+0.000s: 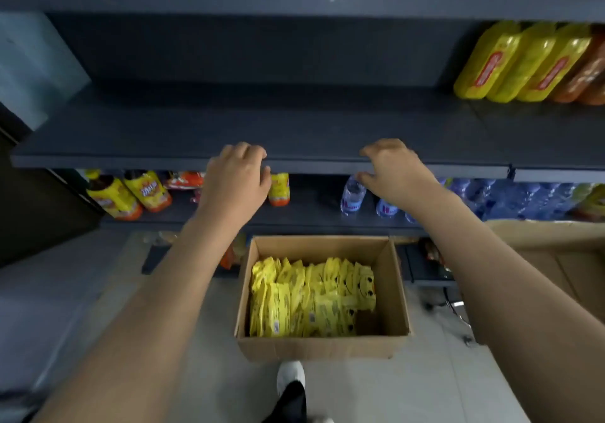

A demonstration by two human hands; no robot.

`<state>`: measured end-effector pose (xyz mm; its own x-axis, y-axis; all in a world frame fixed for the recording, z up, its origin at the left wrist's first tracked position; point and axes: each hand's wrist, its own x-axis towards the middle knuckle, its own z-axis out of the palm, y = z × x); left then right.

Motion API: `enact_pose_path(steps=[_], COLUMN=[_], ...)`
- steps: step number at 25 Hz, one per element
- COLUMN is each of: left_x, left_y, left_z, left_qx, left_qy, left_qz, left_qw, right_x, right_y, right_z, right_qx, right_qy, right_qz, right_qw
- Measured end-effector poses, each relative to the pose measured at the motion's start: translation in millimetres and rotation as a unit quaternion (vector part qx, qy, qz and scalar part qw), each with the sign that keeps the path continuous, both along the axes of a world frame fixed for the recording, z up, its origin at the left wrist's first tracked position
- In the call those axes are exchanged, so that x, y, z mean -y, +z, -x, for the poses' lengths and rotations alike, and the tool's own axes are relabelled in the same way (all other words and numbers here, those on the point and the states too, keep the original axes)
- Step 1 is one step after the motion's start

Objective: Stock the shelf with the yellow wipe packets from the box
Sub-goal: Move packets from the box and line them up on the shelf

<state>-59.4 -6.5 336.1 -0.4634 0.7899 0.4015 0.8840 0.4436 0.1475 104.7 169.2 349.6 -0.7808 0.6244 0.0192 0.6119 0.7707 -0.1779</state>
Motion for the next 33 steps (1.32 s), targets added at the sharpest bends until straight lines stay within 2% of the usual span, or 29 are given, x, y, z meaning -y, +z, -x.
enact_pose_path(steps=[5, 10, 17, 21, 24, 26, 27, 28, 29, 31, 32, 33], left_x=[-4.3, 1.5, 3.9, -9.3, -27.1, -42.0, -49.1, -55.6, -61.2, -68.1, -70.6, -73.1], left_y=[-126.7, -229.0, -349.2, -414.2, -449.6, -473.2, -486.0, -498.1, -507.6, -520.2, -523.4, -525.8], left_z=[2.2, -6.4, -34.9, -60.9, -83.6, -100.9, -109.1, -115.9, -121.6, -129.3, -131.7, -134.1], left_qx=[0.112, 0.175, 0.295, 0.379, 0.479, 0.567, 0.621, 0.681, 0.735, 0.801, 0.82, 0.832], left_qy=[-0.028, -0.04, 0.004, 0.041, 0.099, 0.159, 0.21, 0.282, 0.363, 0.483, 0.506, 0.515], left_qz=[0.124, 0.217, 0.319, 0.333, 0.323, 0.301, 0.273, 0.227, 0.166, 0.049, -0.001, -0.048], left_qw=[0.986, 0.96, 0.901, 0.862, 0.81, 0.75, 0.704, 0.636, 0.549, 0.351, 0.267, 0.2], right_x=[-0.2, -0.1, 4.6, 9.0, 7.5, 6.2, 6.3, 6.8, 8.0, 11.0, 12.4, 13.2], right_y=[-106.4, -213.9, -357.5, -430.7, -466.8, -483.7, -491.0, -497.7, -503.0, -512.0, -515.2, -518.0], right_z=[13.3, 8.6, -16.1, -36.3, -51.9, -60.7, -64.8, -68.4, -71.5, -76.2, -77.7, -78.1], right_qx=[0.107, 0.18, 0.242, 0.265, 0.263, 0.244, 0.232, 0.221, 0.214, 0.204, 0.199, 0.193], right_qy=[-0.012, -0.032, -0.093, -0.122, -0.17, -0.214, -0.23, -0.243, -0.255, -0.278, -0.289, -0.299], right_qz=[0.09, 0.17, 0.325, 0.382, 0.415, 0.438, 0.448, 0.458, 0.468, 0.484, 0.491, 0.496], right_qw=[0.99, 0.968, 0.909, 0.877, 0.855, 0.839, 0.832, 0.826, 0.819, 0.804, 0.797, 0.792])
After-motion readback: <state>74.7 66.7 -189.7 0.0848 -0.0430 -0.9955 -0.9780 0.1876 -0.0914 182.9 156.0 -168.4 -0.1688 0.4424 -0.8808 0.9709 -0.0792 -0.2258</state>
